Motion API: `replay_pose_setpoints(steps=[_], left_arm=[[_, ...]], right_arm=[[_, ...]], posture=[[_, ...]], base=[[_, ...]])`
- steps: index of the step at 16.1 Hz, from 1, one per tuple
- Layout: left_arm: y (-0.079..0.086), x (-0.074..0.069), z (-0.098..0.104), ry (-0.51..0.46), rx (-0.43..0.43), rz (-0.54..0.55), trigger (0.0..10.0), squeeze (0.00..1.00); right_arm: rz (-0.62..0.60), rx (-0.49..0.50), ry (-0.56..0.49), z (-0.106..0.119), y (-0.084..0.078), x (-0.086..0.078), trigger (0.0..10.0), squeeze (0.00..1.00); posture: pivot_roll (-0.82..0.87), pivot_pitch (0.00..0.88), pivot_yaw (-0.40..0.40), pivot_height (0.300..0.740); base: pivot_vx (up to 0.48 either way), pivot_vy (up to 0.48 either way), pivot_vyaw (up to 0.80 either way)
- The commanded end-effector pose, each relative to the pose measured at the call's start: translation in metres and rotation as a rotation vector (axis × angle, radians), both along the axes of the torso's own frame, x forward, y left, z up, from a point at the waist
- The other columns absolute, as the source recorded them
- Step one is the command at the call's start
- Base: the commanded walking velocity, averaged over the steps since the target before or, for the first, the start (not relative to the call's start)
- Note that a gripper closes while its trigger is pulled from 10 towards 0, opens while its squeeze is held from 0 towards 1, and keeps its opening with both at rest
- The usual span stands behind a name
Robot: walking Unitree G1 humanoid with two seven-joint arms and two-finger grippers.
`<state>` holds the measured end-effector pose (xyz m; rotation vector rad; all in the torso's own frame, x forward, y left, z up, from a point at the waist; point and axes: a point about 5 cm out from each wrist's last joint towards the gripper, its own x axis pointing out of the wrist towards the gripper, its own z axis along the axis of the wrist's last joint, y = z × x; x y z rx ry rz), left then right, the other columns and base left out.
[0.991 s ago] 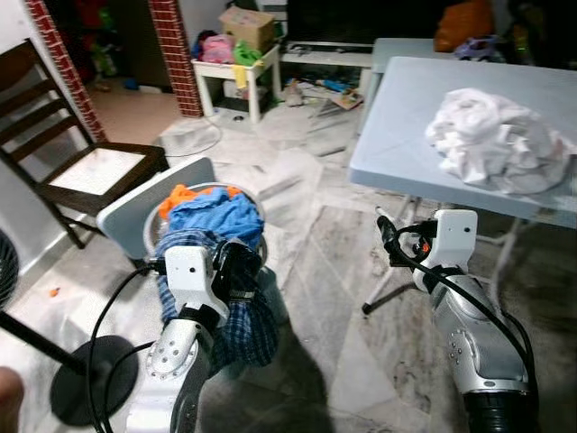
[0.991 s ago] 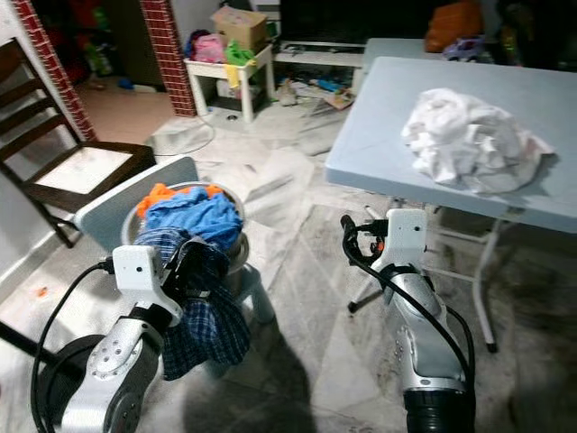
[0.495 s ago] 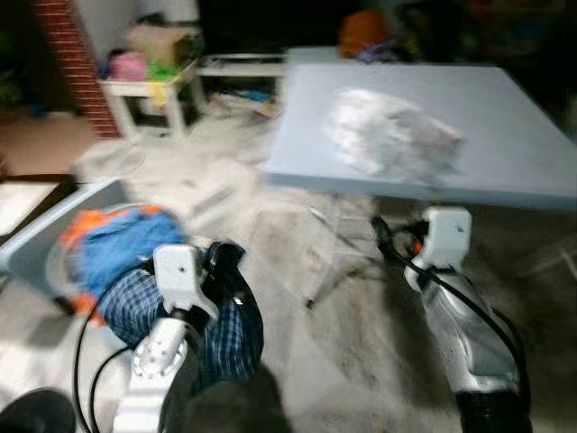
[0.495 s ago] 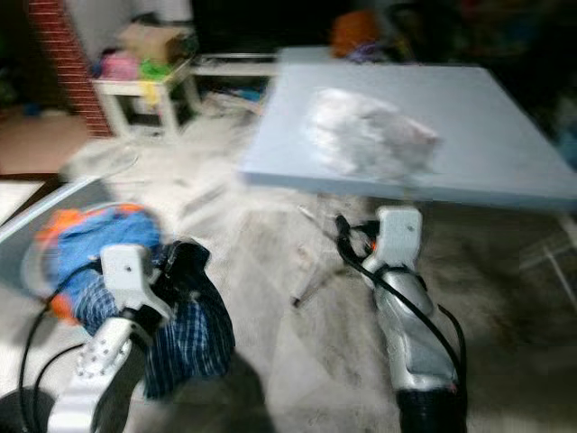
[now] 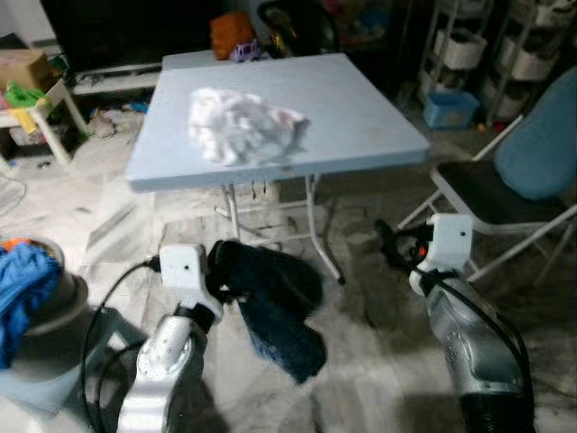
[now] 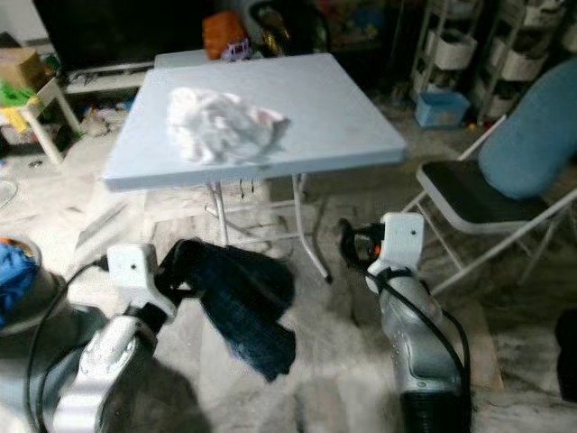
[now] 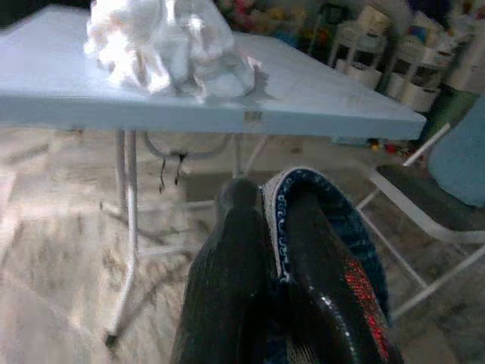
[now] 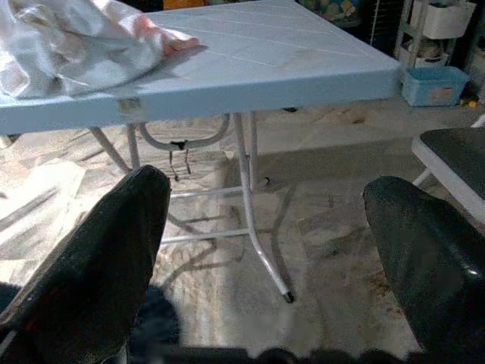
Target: Hang hanger
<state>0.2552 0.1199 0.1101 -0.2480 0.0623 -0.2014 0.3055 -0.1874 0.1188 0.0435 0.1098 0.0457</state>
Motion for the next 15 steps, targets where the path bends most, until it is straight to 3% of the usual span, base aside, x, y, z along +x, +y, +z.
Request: replay_pose_setpoints(steps=[1,5,15], left_arm=[[0.0065,0.0020,0.0028,-0.001,-0.017,0.039,10.0,0.00],[0.0088,0.0025,0.0044,-0.023,-0.027,0.035,10.0,0.00],[0.0085,0.0044,0.0024,0.006,-0.068,0.036,10.0,0.00]], right_arm=[[0.011,0.008,-0.027,0.0063,0.0053,0.0027,10.0,0.00],[0.013,0.004,-0.032,0.0076,0.0056,0.0034,10.0,0.00],[0.015,-0.003,-0.036,0.0094,0.0055,0.0051,10.0,0.00]], posture=[[-0.08,0.000,0.067,0.740],[-0.09,0.000,0.066,0.740],[-0.09,0.000,0.061,0.740]], base=[[0.000,0.000,0.00],[0.000,0.209,0.00],[0.000,0.480,0.00]])
